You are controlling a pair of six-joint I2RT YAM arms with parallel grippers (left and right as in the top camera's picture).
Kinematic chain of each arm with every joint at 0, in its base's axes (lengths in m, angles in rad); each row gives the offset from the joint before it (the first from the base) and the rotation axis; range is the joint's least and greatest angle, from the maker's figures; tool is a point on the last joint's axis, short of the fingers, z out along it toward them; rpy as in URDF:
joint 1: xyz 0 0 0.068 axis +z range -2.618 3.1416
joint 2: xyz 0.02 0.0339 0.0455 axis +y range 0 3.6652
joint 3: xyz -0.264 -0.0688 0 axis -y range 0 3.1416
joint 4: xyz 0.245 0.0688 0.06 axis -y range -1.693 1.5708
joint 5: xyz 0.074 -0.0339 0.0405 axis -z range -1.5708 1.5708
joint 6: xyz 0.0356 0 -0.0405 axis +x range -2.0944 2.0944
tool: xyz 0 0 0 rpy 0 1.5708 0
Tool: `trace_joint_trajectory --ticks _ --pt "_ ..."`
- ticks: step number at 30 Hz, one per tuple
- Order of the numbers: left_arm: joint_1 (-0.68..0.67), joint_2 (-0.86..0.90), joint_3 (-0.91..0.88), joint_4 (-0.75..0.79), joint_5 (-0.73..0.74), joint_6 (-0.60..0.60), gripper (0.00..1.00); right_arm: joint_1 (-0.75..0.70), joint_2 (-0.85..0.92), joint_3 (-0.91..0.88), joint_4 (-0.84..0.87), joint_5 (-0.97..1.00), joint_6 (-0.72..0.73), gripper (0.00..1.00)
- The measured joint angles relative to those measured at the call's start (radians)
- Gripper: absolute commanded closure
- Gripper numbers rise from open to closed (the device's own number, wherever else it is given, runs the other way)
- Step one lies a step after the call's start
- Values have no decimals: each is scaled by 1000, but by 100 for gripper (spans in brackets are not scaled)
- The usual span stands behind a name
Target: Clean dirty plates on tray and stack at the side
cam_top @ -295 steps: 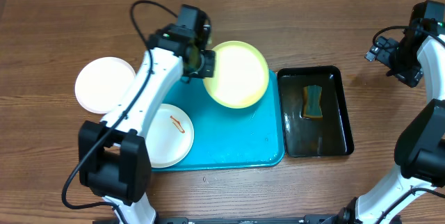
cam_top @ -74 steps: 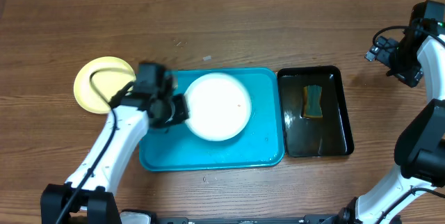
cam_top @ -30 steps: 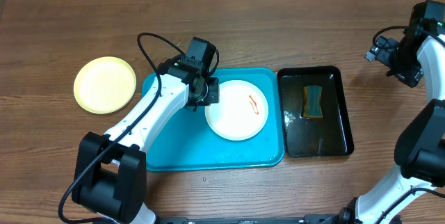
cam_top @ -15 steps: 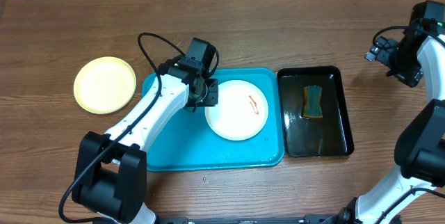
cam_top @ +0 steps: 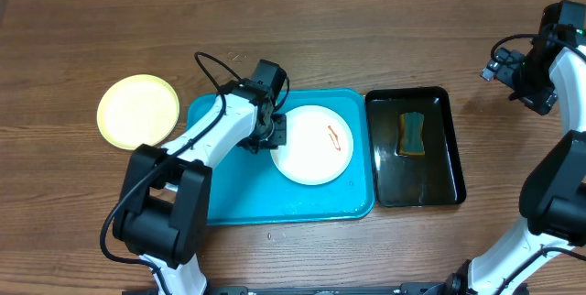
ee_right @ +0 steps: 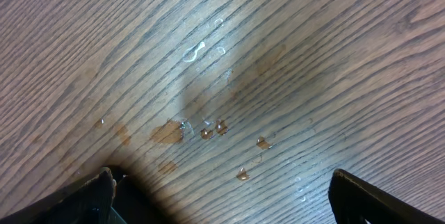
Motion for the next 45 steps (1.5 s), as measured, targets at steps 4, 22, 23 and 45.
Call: trace_joint_trajectory --ticks 4,22,23,45 --pt "6 0 0 0 3 0 83 0 0 0 -1 -5 1 0" --pt "6 0 0 15 17 0 81 45 -11 126 -350 -174 -46 24" --pt "6 0 0 14 18 0 81 61 -19 139 -364 -175 -52 24" --pt "6 0 0 16 23 0 76 415 -60 -257 -69 -47 -72 42"
